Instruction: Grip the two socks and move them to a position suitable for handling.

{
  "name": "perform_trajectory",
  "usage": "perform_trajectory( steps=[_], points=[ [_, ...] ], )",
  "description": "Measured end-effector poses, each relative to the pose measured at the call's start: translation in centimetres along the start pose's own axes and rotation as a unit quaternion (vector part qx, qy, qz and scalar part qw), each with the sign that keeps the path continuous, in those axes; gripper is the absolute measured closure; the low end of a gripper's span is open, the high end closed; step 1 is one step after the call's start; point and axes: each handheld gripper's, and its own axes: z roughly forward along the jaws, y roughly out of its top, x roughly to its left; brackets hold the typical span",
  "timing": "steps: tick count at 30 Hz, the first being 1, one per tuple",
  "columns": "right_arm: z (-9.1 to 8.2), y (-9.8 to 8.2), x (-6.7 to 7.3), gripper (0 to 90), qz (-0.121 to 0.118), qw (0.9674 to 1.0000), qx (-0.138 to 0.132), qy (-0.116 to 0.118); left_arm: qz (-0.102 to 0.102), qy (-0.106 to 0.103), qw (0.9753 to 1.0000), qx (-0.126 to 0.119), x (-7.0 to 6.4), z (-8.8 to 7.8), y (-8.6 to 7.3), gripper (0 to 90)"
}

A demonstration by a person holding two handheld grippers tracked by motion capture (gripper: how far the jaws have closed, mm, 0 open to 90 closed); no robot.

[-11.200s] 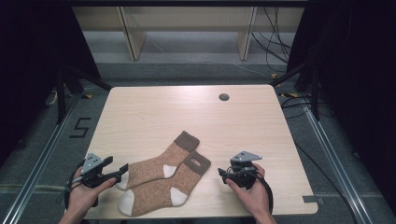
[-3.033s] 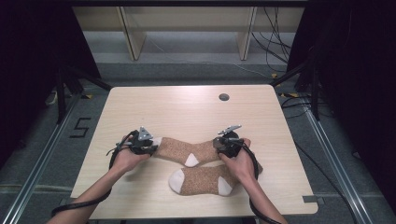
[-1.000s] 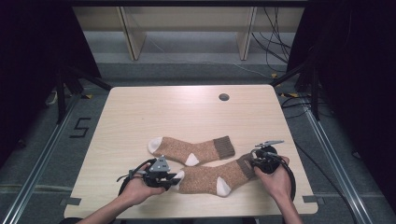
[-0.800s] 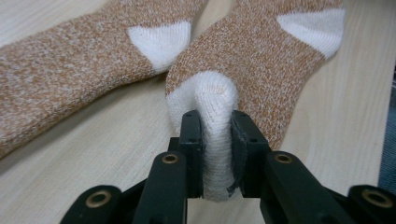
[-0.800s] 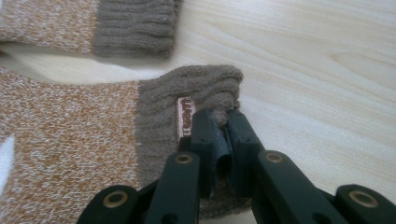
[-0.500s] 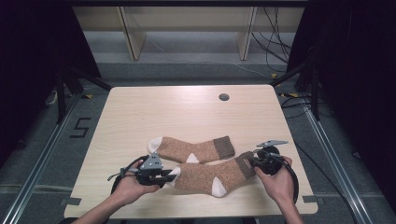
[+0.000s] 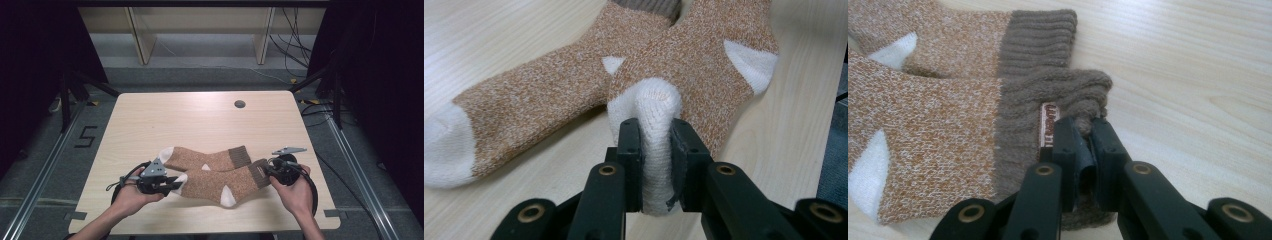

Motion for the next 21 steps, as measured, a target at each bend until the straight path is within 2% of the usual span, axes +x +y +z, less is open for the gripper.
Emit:
perform_trajectory(
  steps=[1, 2, 3, 4, 5, 6, 8, 9, 10, 11, 12, 13, 14, 16, 17, 18, 19, 20, 21],
  points=[
    [0.0, 0.1, 0.1, 83.6, -0.001, 1.0000, 0.000, 0.001, -0.011, 0.000, 0.9999, -0.008, 0.0, 0.0, 0.0, 76.8],
    [-0.1, 0.2, 0.2, 83.6, 0.001, 1.0000, -0.001, 0.001, -0.014, -0.002, 0.9999, -0.010, 0.1, 0.0, 0.1, 76.9],
    [-0.1, 0.3, 0.2, 83.6, -0.003, 1.0000, -0.001, 0.003, -0.013, 0.000, 0.9999, -0.010, 0.2, -0.1, 0.1, 76.9],
    [-0.1, 0.3, 0.3, 83.6, 0.004, 1.0000, -0.003, 0.004, -0.007, 0.000, 0.9999, -0.008, 0.4, -0.3, 0.2, 77.0],
    [-0.2, 0.4, 0.2, 83.6, -0.008, 1.0000, -0.006, 0.000, -0.013, 0.003, 0.9998, -0.012, 0.4, -0.3, 0.2, 77.0],
    [-0.2, 0.4, 0.2, 83.6, -0.007, 1.0000, -0.006, 0.001, -0.004, 0.004, 1.0000, -0.007, 0.6, -0.5, 0.3, 77.0],
    [-0.2, 0.5, 0.3, 83.6, -0.004, 1.0000, -0.007, 0.003, -0.014, 0.006, 0.9997, -0.019, 0.7, -0.5, 0.3, 77.0],
    [-0.1, 0.6, 0.3, 83.6, -0.004, 0.9999, -0.007, 0.010, -0.005, 0.008, 0.9999, -0.013, 1.0, -0.6, 0.3, 77.0],
    [-0.2, 0.6, 0.4, 83.6, -0.003, 1.0000, -0.008, 0.004, -0.017, 0.008, 0.9996, -0.022, 0.9, -0.6, 0.3, 77.0],
    [-0.2, 0.7, 0.4, 83.6, -0.005, 1.0000, -0.007, 0.004, -0.006, 0.011, 0.9998, -0.013, 1.1, -0.7, 0.3, 77.0],
    [-0.2, 0.8, 0.4, 83.6, -0.004, 1.0000, -0.008, 0.004, -0.014, 0.010, 0.9996, -0.021, 1.1, -0.7, 0.3, 77.0],
    [-0.3, 0.8, 0.5, 83.6, -0.004, 1.0000, -0.008, 0.004, -0.006, 0.013, 0.9998, -0.014, 1.3, -0.8, 0.3, 77.0],
    [-0.3, 0.9, 0.5, 83.6, -0.003, 1.0000, -0.007, 0.004, -0.016, 0.012, 0.9995, -0.023, 1.3, -0.8, 0.3, 77.0],
    [-0.3, 1.1, 0.6, 83.6, -0.007, 0.9999, -0.009, 0.005, -0.011, 0.014, 0.9996, -0.020, 1.5, -0.9, 0.4, 77.1],
    [-0.2, 1.1, 0.6, 83.7, -0.006, 0.9999, -0.011, 0.009, -0.017, 0.015, 0.9994, -0.024, 1.5, -0.9, 0.4, 77.1],
    [-0.2, 1.2, 0.7, 83.6, -0.008, 0.9999, -0.011, 0.006, -0.007, 0.017, 0.9997, -0.017, 1.7, -1.1, 0.4, 77.1],
    [-0.3, 1.3, 0.8, 83.6, -0.007, 0.9999, -0.012, 0.004, -0.018, 0.016, 0.9994, -0.025, 1.7, -1.0, 0.4, 77.1],
    [-0.1, 1.4, 0.7, 83.6, -0.011, 0.9998, -0.015, 0.012, -0.018, 0.019, 0.9993, -0.026, 1.8, -1.1, 0.5, 77.1],
    [-0.2, 1.5, 0.8, 83.6, -0.012, 0.9998, -0.014, 0.007, -0.011, 0.018, 0.9996, -0.020, 2.1, -1.3, 0.5, 77.2]
  ],
)
